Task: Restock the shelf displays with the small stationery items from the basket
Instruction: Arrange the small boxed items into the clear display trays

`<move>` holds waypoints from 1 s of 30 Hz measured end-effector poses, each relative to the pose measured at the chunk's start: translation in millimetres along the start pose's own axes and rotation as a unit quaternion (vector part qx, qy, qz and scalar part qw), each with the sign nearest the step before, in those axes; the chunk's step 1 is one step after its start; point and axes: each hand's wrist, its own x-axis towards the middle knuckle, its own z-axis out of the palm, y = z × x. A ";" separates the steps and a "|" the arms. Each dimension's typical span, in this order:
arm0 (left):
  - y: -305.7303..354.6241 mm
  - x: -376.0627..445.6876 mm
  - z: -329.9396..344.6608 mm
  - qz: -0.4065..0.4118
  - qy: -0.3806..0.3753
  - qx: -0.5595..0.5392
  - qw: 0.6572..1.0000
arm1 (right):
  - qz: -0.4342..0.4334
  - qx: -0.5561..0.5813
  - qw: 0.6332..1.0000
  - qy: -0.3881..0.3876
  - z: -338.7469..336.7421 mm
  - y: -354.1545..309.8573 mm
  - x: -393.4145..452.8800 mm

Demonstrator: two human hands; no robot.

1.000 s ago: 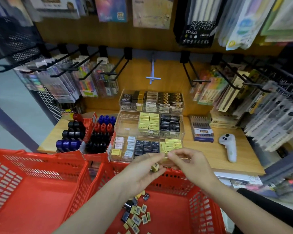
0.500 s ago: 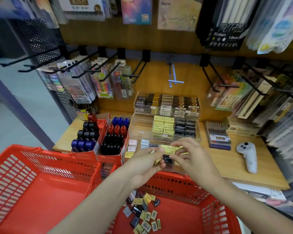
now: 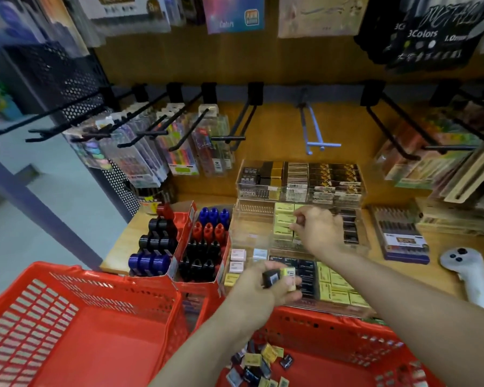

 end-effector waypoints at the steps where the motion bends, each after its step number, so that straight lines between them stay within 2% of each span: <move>1: -0.7 0.1 -1.4 -0.005 -0.002 -0.021 1.000 | 0.005 0.005 1.000 0.003 4.2 -0.2 1.5; 7: -1.5 -4.6 -0.7 -0.017 0.007 -0.080 0.997 | 0.022 0.006 1.000 -0.014 4.9 -7.4 7.3; 9: 2.3 -4.5 -0.3 -0.013 0.006 -0.106 0.994 | -0.016 0.026 0.999 -0.014 -7.1 -5.5 1.8; 11: 7.9 -2.6 0.2 -0.013 0.009 -0.149 0.989 | -0.090 0.101 0.990 -0.032 -29.6 1.3 -10.3; 13: 12.6 -0.7 0.8 -0.015 0.018 -0.187 0.982 | -0.131 0.211 0.960 -0.129 -58.2 9.6 -28.4; 15: 13.8 0.2 3.9 -0.012 0.025 -0.171 0.985 | -0.117 0.333 0.896 -0.271 -84.9 16.6 -53.9; 16: 14.2 -0.2 7.1 -0.007 0.024 -0.158 0.987 | -0.126 0.354 0.873 -0.311 -95.3 20.1 -66.8; 17: 14.8 -2.0 10.8 -0.002 0.019 -0.144 0.989 | -0.151 0.345 0.869 -0.321 -103.3 23.4 -79.5; 20: 15.9 -8.4 22.6 0.004 -0.010 -0.089 0.996 | -0.196 0.304 0.896 -0.258 -113.6 33.5 -109.4; 24: 15.3 -14.6 33.3 -0.050 -0.066 -0.061 0.995 | -0.125 0.350 0.907 -0.197 -111.7 50.6 -129.2; 27: 11.0 -13.1 39.6 -0.115 -0.042 -0.120 0.985 | -0.036 0.328 0.937 -0.113 -103.6 76.8 -129.9; 30: 7.4 -8.6 41.0 -0.153 -0.029 -0.157 0.975 | 0.107 0.352 0.924 -0.103 -90.0 110.0 -128.1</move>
